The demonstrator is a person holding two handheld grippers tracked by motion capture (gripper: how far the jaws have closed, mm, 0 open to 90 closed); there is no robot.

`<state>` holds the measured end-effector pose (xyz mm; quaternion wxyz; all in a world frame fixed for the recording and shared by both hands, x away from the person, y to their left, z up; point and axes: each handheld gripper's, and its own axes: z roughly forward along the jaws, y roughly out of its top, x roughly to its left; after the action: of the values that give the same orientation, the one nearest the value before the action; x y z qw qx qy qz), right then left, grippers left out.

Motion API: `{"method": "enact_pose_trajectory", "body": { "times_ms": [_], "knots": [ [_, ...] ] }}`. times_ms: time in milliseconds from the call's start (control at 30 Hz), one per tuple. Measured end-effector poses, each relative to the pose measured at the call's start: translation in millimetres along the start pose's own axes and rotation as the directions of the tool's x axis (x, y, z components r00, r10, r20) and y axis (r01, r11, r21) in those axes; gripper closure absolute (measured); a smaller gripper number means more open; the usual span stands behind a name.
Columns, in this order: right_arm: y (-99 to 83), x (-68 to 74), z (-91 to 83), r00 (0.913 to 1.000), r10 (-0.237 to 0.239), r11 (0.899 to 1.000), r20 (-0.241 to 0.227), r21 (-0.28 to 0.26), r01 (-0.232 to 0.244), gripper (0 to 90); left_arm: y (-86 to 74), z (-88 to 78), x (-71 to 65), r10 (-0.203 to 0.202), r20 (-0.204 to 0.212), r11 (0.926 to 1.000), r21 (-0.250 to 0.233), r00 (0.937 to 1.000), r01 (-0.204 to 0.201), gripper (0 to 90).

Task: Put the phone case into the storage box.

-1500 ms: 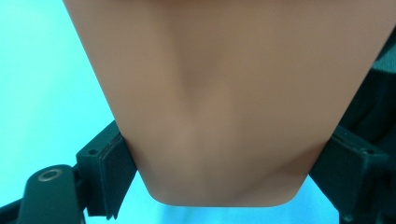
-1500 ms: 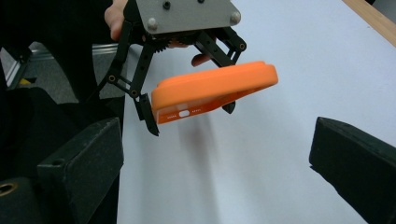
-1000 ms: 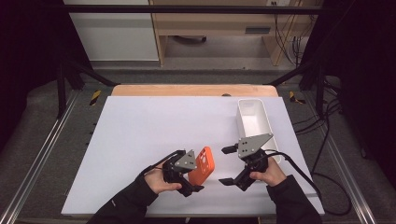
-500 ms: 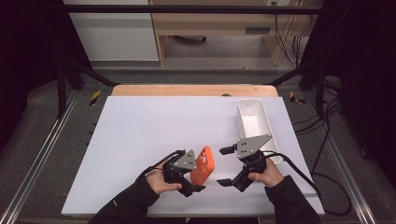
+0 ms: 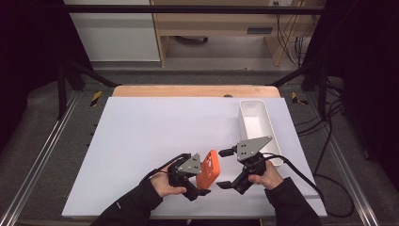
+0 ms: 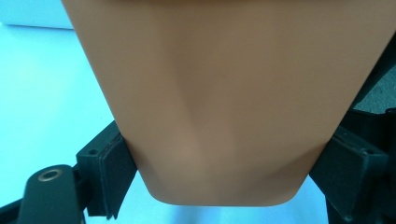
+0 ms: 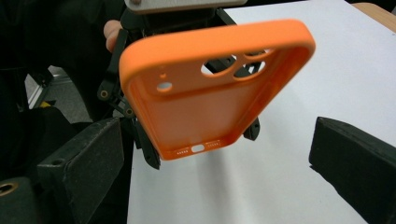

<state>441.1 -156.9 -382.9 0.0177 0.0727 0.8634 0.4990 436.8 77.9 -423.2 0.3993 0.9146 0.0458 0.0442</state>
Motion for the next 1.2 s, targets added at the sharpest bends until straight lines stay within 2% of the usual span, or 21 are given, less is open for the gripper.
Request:
{"method": "enact_pose_trajectory", "body": {
  "times_ms": [367, 867, 1200],
  "knots": [
    [-0.1, 0.2, 2.5, 0.9998, 0.0, 1.0, -0.02, -0.023, -0.001, 4.1, 3.7, 5.0, -3.7, 0.02, 0.01, 0.9998, 0.0, 0.9998, -0.02, 15.4],
    [0.0, 0.9, 3.4, 0.9984, -0.01, 0.998, -0.055, -0.062, 0.006, 4.6, 8.0, 8.1, -8.7, 0.03, 0.04, 0.9992, -0.028, 0.9987, -0.029, 15.4],
    [-1.3, 1.6, 7.1, 0.9965, -0.022, 0.998, -0.081, -0.062, 0.017, 5.5, 8.2, 11.6, -10.2, 0.035, 0.059, 0.9994, -0.008, 0.9977, -0.035, 15.4]
  ]
}}
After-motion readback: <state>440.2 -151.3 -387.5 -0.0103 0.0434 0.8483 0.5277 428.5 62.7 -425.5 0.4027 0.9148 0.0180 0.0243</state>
